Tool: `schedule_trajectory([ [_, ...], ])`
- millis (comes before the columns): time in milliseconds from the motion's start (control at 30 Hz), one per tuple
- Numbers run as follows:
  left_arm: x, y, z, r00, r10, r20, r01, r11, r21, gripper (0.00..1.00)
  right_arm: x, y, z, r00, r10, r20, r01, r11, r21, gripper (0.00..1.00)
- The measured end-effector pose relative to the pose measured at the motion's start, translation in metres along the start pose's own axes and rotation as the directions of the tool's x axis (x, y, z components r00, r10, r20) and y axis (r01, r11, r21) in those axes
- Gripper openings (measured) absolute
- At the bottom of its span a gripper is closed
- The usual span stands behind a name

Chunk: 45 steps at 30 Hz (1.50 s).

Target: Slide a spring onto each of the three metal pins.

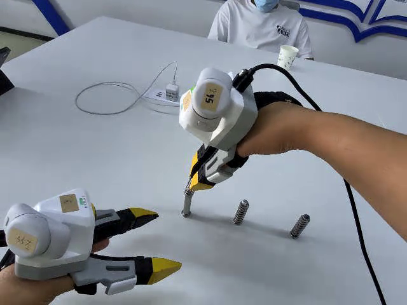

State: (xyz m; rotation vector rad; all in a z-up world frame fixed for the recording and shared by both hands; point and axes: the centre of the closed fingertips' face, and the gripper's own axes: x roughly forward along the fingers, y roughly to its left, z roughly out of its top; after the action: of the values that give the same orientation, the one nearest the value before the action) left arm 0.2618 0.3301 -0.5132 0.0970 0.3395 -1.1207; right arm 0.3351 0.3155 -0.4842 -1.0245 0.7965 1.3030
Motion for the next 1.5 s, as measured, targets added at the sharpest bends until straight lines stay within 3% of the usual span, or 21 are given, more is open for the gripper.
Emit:
schedule_trajectory([
  [533,0.000,0.001,-0.002,1.0000,-0.001,-0.002,0.001,1.000,-0.007,0.57,0.015,0.001,-0.005,0.9987,0.027,-0.042,-0.026,1.000,0.013,0.12],
  [1500,0.000,0.005,-0.006,1.0000,0.008,-0.003,-0.008,1.000,-0.022,0.57,0.040,0.004,-0.015,0.9973,0.044,-0.059,-0.042,0.999,0.033,0.12],
])
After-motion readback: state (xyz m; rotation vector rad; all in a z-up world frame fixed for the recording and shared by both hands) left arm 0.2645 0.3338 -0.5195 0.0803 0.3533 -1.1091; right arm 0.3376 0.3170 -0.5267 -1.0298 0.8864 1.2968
